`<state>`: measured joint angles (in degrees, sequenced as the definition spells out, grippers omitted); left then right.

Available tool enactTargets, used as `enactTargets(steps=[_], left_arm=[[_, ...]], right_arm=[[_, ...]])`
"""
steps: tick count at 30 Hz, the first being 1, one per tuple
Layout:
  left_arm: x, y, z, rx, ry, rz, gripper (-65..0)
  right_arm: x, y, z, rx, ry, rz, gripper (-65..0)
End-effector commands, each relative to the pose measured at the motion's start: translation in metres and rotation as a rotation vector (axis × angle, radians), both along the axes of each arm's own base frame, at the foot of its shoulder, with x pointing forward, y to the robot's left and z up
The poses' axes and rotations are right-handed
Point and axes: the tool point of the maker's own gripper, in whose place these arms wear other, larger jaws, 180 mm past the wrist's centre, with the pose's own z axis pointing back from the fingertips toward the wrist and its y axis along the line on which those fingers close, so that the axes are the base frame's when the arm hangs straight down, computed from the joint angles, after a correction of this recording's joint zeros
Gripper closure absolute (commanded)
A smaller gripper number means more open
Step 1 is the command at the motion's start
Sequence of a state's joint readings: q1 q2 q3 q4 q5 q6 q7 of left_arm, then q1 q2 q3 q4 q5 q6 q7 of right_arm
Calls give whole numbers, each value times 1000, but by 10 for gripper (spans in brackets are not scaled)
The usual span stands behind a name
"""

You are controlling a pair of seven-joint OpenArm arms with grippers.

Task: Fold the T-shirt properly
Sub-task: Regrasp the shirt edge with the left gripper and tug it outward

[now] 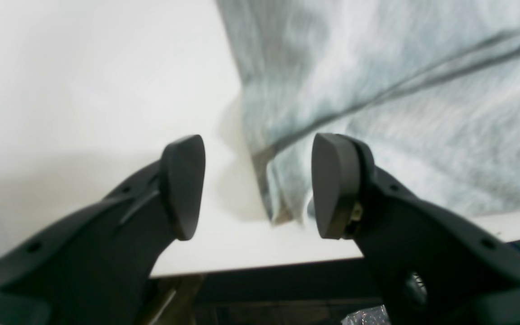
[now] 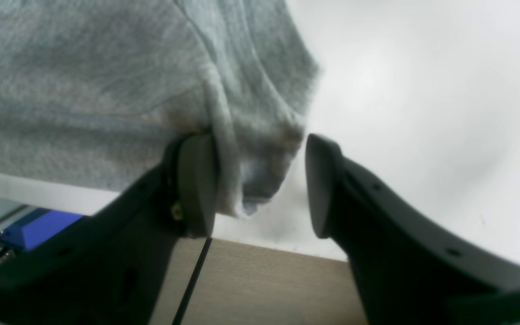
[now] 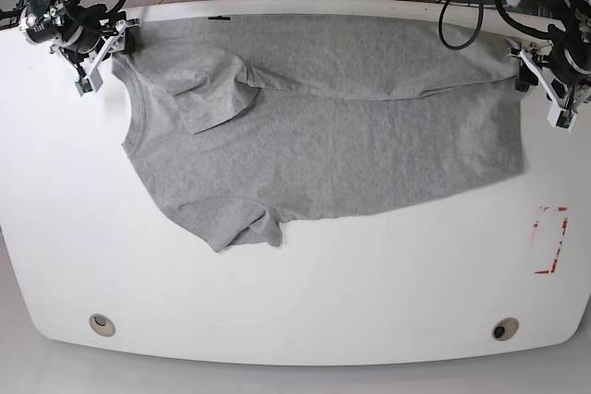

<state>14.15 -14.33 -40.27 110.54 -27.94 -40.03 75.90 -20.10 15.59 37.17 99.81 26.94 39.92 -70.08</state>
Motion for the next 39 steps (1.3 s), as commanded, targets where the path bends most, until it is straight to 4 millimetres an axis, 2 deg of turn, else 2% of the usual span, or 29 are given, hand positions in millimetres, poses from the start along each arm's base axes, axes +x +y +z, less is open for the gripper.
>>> enactTargets(steps=[1, 3, 6, 11, 17, 26, 29, 31, 34, 35, 39], left_arm=[[7, 0, 8, 16, -21, -16, -346], [11, 1, 11, 16, -33, -13, -346], [10, 0, 1, -7, -9, -10, -347], [12, -14, -25, -71, 65, -45, -346], [5, -20, -47, -103, 143, -68, -346], [-20, -17, -59, -105, 203, -56, -333], [-22, -14, -59, -97, 208, -55, -244], [-24, -11, -58, -87, 214, -56, -136], [-24, -9, -57, -83, 214, -55, -22], [-24, -9, -57, -83, 213, -54, -3], [-20, -9, -51, -70, 195, -61, 0]], right_arm=[[9, -2, 10, -1, -46, 7, -289], [11, -1, 12, 13, -57, 6, -289], [11, 0, 12, 18, -60, 6, -289], [11, 2, 11, 22, -59, 9, -289], [11, 2, 11, 22, -59, 9, -289], [11, 2, 11, 22, -59, 9, -289], [11, 2, 11, 22, -59, 9, -289], [11, 2, 11, 22, -59, 9, -289], [11, 2, 11, 22, -59, 9, -289], [11, 2, 11, 22, -59, 9, -289], [11, 2, 11, 22, -59, 9, -289]])
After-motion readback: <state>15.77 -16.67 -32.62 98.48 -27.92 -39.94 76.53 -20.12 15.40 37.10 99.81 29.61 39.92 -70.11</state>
